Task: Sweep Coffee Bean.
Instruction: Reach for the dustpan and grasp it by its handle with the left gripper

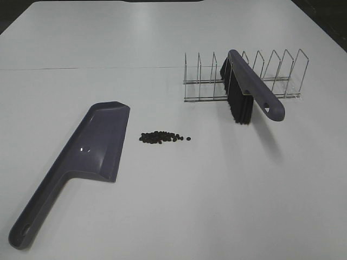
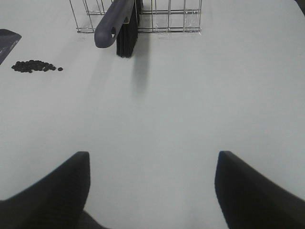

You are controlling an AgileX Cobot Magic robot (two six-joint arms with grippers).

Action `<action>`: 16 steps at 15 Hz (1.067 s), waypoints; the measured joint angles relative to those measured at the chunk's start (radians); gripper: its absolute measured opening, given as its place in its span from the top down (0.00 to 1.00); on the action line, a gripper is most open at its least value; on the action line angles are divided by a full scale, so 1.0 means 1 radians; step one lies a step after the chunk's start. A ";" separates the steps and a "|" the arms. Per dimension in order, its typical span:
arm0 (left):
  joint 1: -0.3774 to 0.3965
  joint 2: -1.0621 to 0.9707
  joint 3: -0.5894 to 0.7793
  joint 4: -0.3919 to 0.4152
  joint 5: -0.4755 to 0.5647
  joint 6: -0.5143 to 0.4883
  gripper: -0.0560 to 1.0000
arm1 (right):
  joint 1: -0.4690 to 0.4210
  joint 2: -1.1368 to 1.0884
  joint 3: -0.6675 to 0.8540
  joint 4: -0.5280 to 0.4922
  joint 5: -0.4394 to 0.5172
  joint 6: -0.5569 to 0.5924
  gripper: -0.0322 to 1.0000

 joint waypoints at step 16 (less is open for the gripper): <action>0.000 0.000 0.000 0.008 0.000 -0.002 0.24 | 0.000 0.000 0.000 0.000 0.000 0.000 0.35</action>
